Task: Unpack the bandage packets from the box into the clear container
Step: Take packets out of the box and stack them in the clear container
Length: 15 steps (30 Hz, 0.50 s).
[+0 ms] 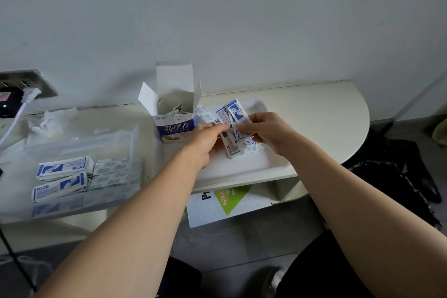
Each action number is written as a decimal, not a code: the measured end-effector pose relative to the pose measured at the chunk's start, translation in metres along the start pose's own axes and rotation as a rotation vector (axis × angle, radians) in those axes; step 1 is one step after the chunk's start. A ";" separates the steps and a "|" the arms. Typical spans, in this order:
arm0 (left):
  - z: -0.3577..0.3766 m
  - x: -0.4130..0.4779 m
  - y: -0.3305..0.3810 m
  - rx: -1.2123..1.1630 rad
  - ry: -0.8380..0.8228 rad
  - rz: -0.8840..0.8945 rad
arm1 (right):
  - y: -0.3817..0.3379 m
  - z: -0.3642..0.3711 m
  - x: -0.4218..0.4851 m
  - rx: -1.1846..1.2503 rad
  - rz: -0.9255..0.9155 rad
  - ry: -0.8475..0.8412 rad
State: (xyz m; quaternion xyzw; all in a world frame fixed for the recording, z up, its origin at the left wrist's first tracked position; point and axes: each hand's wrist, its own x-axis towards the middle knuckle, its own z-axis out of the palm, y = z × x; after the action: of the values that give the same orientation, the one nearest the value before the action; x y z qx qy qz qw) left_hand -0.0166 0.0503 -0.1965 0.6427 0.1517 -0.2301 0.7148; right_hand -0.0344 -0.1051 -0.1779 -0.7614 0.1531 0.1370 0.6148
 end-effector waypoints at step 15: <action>0.004 -0.002 -0.002 -0.009 0.069 0.088 | 0.002 0.002 -0.002 -0.103 -0.057 -0.011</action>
State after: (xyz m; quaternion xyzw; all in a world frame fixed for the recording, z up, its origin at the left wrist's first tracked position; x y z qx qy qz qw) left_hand -0.0196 0.0464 -0.1967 0.6529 0.1488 -0.1753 0.7217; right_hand -0.0365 -0.1031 -0.1792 -0.7954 0.1206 0.1315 0.5792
